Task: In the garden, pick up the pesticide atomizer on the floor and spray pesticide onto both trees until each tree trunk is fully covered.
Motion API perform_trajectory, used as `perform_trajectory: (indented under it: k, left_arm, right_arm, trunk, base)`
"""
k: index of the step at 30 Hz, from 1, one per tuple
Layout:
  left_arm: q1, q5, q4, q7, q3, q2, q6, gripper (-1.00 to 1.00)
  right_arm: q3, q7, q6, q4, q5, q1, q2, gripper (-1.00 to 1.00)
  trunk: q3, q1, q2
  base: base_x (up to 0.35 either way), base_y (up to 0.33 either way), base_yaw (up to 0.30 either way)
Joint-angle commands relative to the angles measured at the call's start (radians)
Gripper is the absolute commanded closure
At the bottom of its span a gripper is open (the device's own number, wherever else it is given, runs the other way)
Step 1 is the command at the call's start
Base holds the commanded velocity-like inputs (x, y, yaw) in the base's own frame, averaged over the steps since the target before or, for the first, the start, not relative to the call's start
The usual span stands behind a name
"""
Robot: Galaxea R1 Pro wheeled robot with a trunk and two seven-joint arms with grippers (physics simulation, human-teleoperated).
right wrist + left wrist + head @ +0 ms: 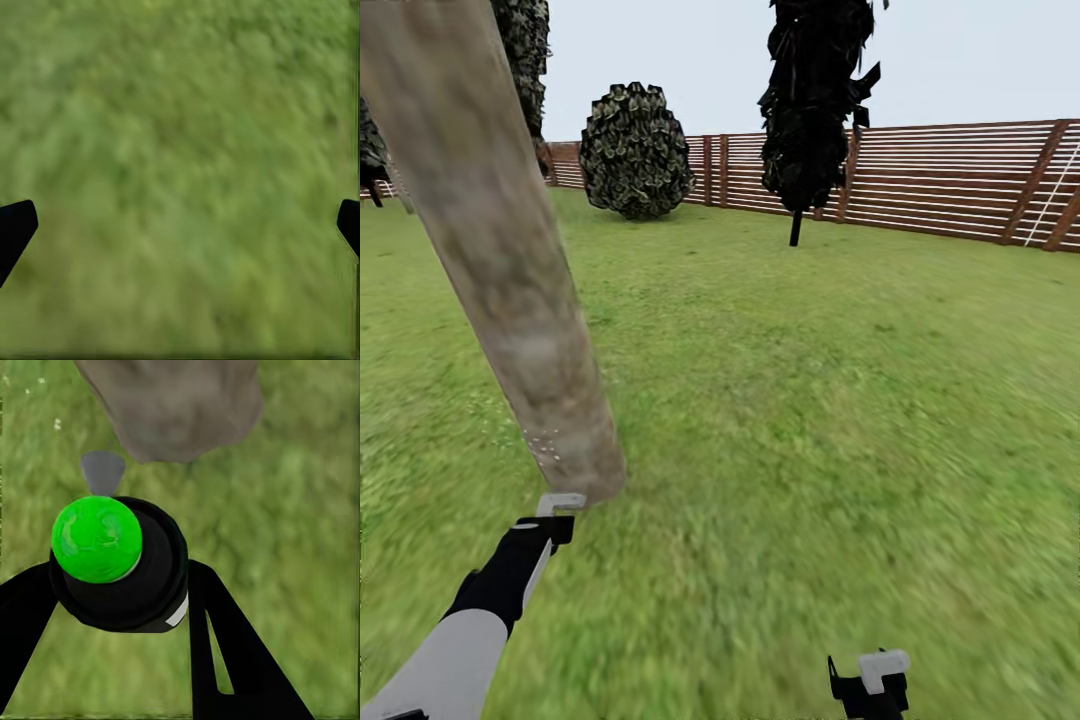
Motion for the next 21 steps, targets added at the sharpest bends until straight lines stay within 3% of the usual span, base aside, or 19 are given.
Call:
perform_trajectory:
  k: [1, 3, 9, 17, 21]
  left_arm:
    - [0.0, 0.0, 0.001, 0.002, 0.006, 0.0, 0.0, 1.0]
    - [0.001, 0.001, 0.007, 0.006, 0.025, -0.002, -0.001, 1.0]
    - [0.001, 0.005, 0.007, 0.006, 0.026, -0.013, -0.001, 1.0]
    - [0.001, 0.004, -0.003, 0.006, 0.028, -0.007, -0.003, 1.0]
    - [0.0, 0.003, -0.007, 0.006, 0.026, -0.01, -0.002, 1.0]
  right_arm:
    - [0.0, 0.0, 0.0, 0.0, 0.0, 0.0, 0.0, -1.0]
    - [0.0, 0.0, 0.0, 0.0, 0.0, 0.0, 0.0, -1.0]
    - [0.0, 0.0, 0.0, 0.0, 0.0, 0.0, 0.0, -1.0]
    - [0.0, 0.0, 0.0, 0.0, 0.0, 0.0, 0.0, -1.0]
    - [0.0, 0.0, 0.0, 0.0, 0.0, 0.0, 0.0, -1.0]
  trunk:
    - [0.0, 0.0, 0.0]
    - [0.0, 0.0, 0.0]
    - [0.0, 0.0, 0.0]
    - [0.0, 0.0, 0.0]
    - [0.0, 0.0, 0.0]
  base:
    - [-0.082, -0.273, 0.192]
    - [-0.045, -0.273, 0.248]
    - [-0.001, -0.273, 0.255]
    - [-0.001, -0.273, 0.023]
    - [-0.084, -0.273, 0.186]
